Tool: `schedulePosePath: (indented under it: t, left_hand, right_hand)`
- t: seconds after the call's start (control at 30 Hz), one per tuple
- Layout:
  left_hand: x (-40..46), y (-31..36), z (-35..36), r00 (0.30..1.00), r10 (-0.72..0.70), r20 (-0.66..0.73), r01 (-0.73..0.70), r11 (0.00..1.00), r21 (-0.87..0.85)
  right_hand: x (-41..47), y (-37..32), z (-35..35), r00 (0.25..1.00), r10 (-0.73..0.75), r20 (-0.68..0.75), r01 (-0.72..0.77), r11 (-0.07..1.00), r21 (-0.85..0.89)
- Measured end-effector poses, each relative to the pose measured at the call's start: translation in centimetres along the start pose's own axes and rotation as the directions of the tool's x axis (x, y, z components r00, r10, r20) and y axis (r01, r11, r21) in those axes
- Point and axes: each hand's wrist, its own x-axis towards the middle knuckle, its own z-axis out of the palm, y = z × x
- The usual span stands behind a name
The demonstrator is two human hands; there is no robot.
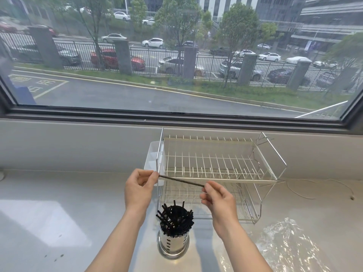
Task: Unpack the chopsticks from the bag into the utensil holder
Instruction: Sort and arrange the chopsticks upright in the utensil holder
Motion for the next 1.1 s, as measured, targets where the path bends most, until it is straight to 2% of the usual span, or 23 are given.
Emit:
schedulePosePath:
  t: [0.07, 0.13, 0.23, 0.3, 0.37, 0.43, 0.53, 0.63, 0.7, 0.93, 1.1]
  left_hand:
    - [-0.6, -1.5, -0.7, 0.998, -0.051, 0.046, 0.045, 0.990, 0.131]
    - [-1.3, -2.8, -1.2, 0.992, -0.066, 0.107, 0.030, 0.951, 0.309]
    - [-2.0, -3.9, -1.9, 0.980, -0.056, 0.189, -0.052, 0.851, 0.523]
    - [-2.2, -4.1, -2.3, 0.971, -0.102, 0.215, -0.065, 0.755, 0.652]
    - [-2.2, -4.1, -2.5, 0.961, -0.163, 0.225, -0.058, 0.676, 0.735]
    - [-2.3, -4.1, -2.5, 0.955, -0.188, 0.230, -0.066, 0.620, 0.782]
    - [-2.4, -4.1, -2.3, 0.955, -0.176, 0.238, -0.102, 0.560, 0.822]
    - [-2.5, -4.2, -2.2, 0.957, -0.162, 0.242, -0.118, 0.545, 0.830]
    - [-2.6, -4.3, -2.1, 0.959, -0.151, 0.239, -0.124, 0.535, 0.836]
    - [-2.9, -4.5, -1.7, 0.957, -0.101, 0.274, -0.187, 0.509, 0.840]
    - [-3.0, -4.3, -1.1, 0.961, -0.065, 0.268, -0.197, 0.521, 0.831]
  right_hand:
    - [0.1, -0.5, 0.1, 0.999, -0.020, -0.050, 0.024, 0.996, 0.086]
    - [0.2, -0.9, 0.3, 0.991, -0.095, -0.098, 0.097, 0.995, 0.025]
    - [0.1, -1.1, 0.6, 0.945, -0.292, -0.146, 0.258, 0.942, -0.216]
    - [0.0, -0.8, 0.9, 0.899, -0.427, -0.102, 0.357, 0.846, -0.396]
    - [-0.2, -0.2, 1.2, 0.866, -0.499, -0.012, 0.417, 0.737, -0.533]
    - [-0.7, 0.7, 1.7, 0.869, -0.486, 0.095, 0.427, 0.637, -0.641]
    - [-1.3, 2.6, 1.7, 0.889, -0.380, 0.257, 0.418, 0.441, -0.795]
    - [-1.7, 4.4, 1.0, 0.895, -0.282, 0.347, 0.413, 0.225, -0.883]
    - [-1.6, 5.0, 0.6, 0.893, -0.246, 0.376, 0.419, 0.152, -0.895]
    - [-1.4, 4.3, 0.6, 0.893, -0.226, 0.388, 0.430, 0.181, -0.884]
    - [-1.3, 4.3, 0.4, 0.888, -0.233, 0.397, 0.438, 0.163, -0.884]
